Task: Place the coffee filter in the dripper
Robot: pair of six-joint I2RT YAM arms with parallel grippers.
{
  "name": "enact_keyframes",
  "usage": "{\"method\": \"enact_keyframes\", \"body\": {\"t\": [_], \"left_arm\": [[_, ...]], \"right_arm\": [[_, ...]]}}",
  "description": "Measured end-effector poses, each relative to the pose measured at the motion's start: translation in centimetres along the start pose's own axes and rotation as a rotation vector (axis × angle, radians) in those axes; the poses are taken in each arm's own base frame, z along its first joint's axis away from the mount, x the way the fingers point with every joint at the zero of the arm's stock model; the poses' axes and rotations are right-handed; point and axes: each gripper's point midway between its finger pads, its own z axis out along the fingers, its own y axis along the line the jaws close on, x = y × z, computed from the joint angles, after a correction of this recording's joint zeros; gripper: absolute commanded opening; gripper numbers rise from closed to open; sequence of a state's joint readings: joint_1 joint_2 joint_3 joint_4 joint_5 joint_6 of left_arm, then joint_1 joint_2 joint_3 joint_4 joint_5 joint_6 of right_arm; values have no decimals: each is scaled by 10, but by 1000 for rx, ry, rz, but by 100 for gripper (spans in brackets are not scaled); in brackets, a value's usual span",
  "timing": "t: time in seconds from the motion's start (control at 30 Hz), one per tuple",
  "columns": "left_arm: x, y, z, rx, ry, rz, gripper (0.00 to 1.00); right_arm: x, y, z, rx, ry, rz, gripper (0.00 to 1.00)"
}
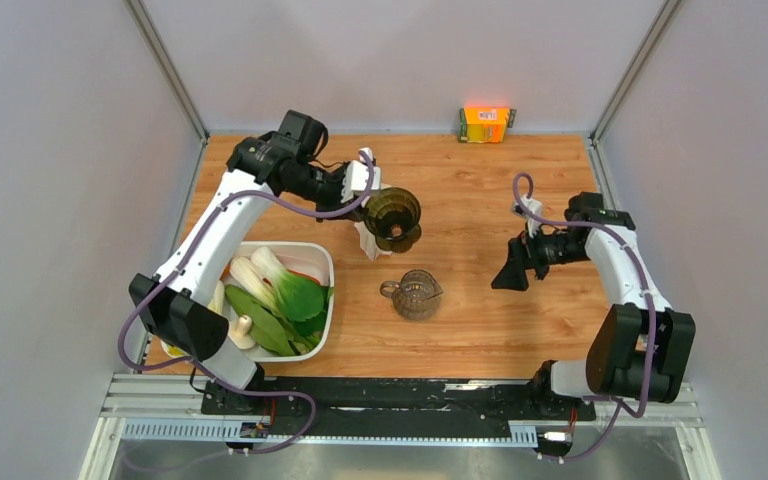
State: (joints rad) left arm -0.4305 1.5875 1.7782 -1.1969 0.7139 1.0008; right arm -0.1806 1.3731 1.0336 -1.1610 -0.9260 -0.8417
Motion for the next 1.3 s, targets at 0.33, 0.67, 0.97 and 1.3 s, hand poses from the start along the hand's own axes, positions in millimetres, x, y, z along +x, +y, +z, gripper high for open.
{"method": "enact_keyframes", "body": {"t": [0.33,0.67,0.97,1.3], "left_arm": [[-10,9,-11,-105,-136,-251,0],[-34,35,-73,-356,-333,-397,0],[-44,41,-75,-357,-398,-457,0],[-45,41,-74,-345,-414,-477,0]], "right_arm": [[12,68,55,-187,128,-252,48],[27,115,95,-238,209,-477,34],[24,91,122,-148,239,-453,35],[9,64,129,-52,200,-422,37]]}}
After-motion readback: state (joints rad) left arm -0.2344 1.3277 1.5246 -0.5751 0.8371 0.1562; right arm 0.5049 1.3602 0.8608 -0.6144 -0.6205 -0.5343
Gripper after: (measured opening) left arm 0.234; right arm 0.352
